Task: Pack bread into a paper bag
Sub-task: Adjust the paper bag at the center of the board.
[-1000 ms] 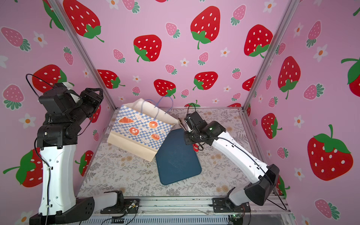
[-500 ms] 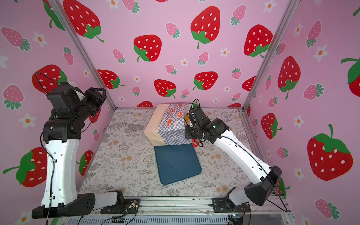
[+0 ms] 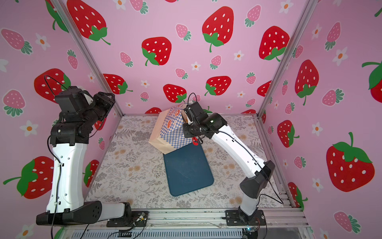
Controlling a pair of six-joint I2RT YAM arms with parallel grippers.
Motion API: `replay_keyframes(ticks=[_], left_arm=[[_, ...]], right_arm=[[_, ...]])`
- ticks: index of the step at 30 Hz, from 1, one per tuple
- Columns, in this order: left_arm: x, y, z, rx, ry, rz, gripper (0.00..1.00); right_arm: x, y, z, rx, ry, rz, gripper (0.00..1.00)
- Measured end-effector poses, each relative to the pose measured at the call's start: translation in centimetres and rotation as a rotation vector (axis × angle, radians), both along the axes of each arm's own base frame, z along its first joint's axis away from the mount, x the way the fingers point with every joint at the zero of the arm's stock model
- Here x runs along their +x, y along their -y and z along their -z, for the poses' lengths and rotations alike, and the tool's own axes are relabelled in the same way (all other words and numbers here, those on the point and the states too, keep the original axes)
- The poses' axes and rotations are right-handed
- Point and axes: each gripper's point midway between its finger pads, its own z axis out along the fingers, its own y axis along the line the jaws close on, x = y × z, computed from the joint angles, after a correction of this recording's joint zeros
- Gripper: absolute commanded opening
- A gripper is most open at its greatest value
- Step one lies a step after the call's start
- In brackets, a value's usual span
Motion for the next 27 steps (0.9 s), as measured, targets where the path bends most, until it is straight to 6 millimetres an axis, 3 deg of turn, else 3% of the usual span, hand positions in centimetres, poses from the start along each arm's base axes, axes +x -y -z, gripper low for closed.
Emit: replay_keyframes(ticks=[5,8,20,27], left_arm=[[0.0,0.0,-0.1,0.003,0.003,0.001,0.57],[0.0,0.0,-0.1,0.006,0.003,0.001,0.57],[1.3,-0.1,0.8,0.013,-0.015,0.009,0.58],[1.5,0.1,0.6,0.010,-0.007,0.019,0.58]], right_arm=[[2.7,-4.2,-0.4,0.005,0.025,-0.068,0.00],[3.0,-6.3,0.0,0.017,0.027,-0.111,0.00],[0.4,-11.8,0.7,0.118,-0.031,-0.257,0.00],[-2.4,-16.3,3.1,0.185,-0.133,-0.373,0.00]])
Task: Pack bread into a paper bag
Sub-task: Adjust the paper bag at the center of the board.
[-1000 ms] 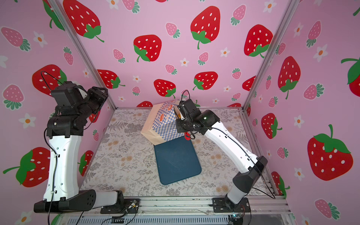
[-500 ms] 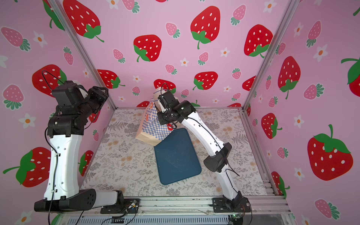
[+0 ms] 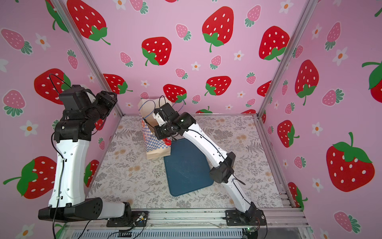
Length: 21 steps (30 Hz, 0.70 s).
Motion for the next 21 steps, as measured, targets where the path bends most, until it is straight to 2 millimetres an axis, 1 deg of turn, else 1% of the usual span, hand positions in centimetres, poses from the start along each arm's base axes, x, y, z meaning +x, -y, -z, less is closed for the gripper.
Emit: replay_keyframes(ticks=[2,6,8,10,13,16,21], left_arm=[[0.1,0.0,0.1,-0.002,-0.002,0.001,0.58],[0.1,0.1,0.1,-0.006,-0.003,0.008,0.60],[0.1,0.2,0.1,-0.008,-0.002,0.011,0.60],[0.1,0.3,0.1,-0.011,-0.002,0.015,0.60],[0.1,0.4,0.0,-0.016,0.001,0.022,0.60],[0.1,0.5,0.0,-0.021,0.001,0.023,0.60],[0.3,0.5,0.2,-0.023,-0.003,0.023,0.60]], right_arm=[[-1.2,-1.1,0.7,-0.009,-0.008,-0.033,0.00],[-2.5,-1.7,0.9,-0.036,0.021,-0.061,0.00],[-2.7,-1.4,1.1,-0.064,0.046,-0.062,0.00],[-2.5,-0.7,1.2,-0.092,0.061,-0.051,0.00],[-1.8,0.3,0.8,-0.117,0.097,-0.024,0.07],[-1.6,1.2,0.3,-0.140,0.117,0.000,0.26],[-1.3,2.2,0.0,-0.166,0.140,0.026,0.32]])
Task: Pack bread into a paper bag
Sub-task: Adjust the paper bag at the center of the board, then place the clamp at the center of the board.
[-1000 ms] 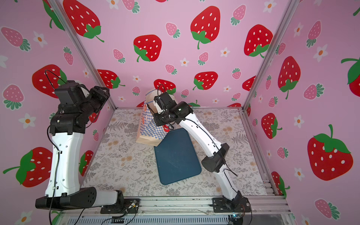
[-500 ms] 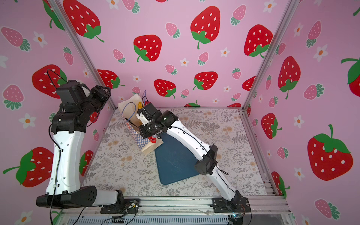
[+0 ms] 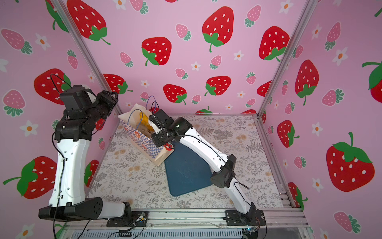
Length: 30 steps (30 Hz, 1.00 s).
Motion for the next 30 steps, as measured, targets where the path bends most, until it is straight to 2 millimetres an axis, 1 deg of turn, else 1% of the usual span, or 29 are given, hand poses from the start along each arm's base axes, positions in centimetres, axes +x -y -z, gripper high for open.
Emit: replay_keyframes(ticks=[9,13,17,18,19,20,21,22,23,25,26,28,30], left_arm=[[0.3,0.0,0.4,-0.001,-0.009,0.000,0.60],[0.7,-0.1,0.5,-0.001,-0.013,0.000,0.60],[1.1,-0.1,0.9,-0.002,-0.024,0.001,0.60],[1.2,0.0,0.9,-0.004,-0.025,0.007,0.60],[1.3,0.1,1.1,-0.006,-0.028,0.011,0.60],[1.3,0.2,1.1,-0.007,-0.030,0.017,0.60],[1.4,0.2,1.1,-0.008,-0.030,0.018,0.60],[1.4,0.3,1.1,-0.009,-0.030,0.023,0.59],[1.4,0.3,1.1,-0.009,-0.030,0.025,0.59],[1.4,0.4,1.1,-0.010,-0.029,0.026,0.59],[1.4,0.4,1.1,-0.010,-0.029,0.027,0.59],[1.3,0.4,1.1,-0.010,-0.029,0.030,0.59],[1.3,0.4,1.0,-0.009,-0.027,0.030,0.59]], right_arm=[[0.6,1.2,-1.6,-0.012,0.066,0.036,0.34],[0.6,2.1,-3.1,-0.005,0.101,0.055,0.34],[0.5,3.4,-5.4,0.010,0.150,0.081,0.34],[0.5,3.8,-6.0,0.014,0.162,0.088,0.33],[0.4,4.3,-6.6,0.016,0.178,0.097,0.30],[0.4,4.8,-7.3,0.017,0.194,0.108,0.25],[0.4,5.4,-7.8,0.013,0.211,0.120,0.17],[0.4,6.1,-8.2,0.004,0.229,0.136,0.07],[0.5,6.9,-8.6,-0.008,0.247,0.160,0.00],[0.6,8.9,-8.7,-0.053,0.282,0.206,0.00],[0.6,10.3,-8.3,-0.083,0.295,0.235,0.00],[0.7,13.3,-6.9,-0.133,0.299,0.295,0.00],[0.8,17.1,-4.6,-0.169,0.272,0.374,0.00]])
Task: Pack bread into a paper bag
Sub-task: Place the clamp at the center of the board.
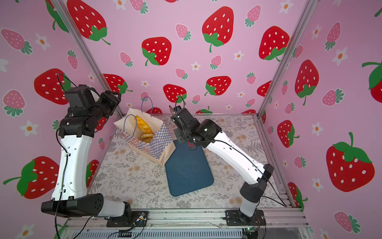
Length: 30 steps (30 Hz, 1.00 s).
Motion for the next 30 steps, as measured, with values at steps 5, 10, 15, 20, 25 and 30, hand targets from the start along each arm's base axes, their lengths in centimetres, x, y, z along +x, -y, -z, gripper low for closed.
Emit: replay_keyframes(ticks=[5,10,15,20,25,30], left_arm=[[-0.9,0.1,-0.9,0.013,0.023,0.002,0.60],[-2.2,0.2,-2.2,0.019,0.059,0.002,0.60],[-2.6,0.3,-2.6,0.014,0.069,0.005,0.60],[-2.6,0.6,-1.9,-0.005,0.050,0.019,0.60],[-2.9,0.7,-1.3,-0.008,0.033,0.025,0.60],[-3.4,0.9,-0.9,-0.009,0.018,0.036,0.61]], right_arm=[[0.6,13.7,7.9,0.002,-0.095,0.376,0.00],[-1.3,20.4,15.9,0.011,-0.212,0.622,0.00],[-1.9,21.5,21.0,0.063,-0.300,0.726,0.00],[-1.7,21.8,24.7,0.118,-0.359,0.800,0.00],[-0.5,22.0,26.4,0.178,-0.364,0.854,0.38],[-2.1,21.4,29.3,0.177,-0.506,0.869,0.51]])
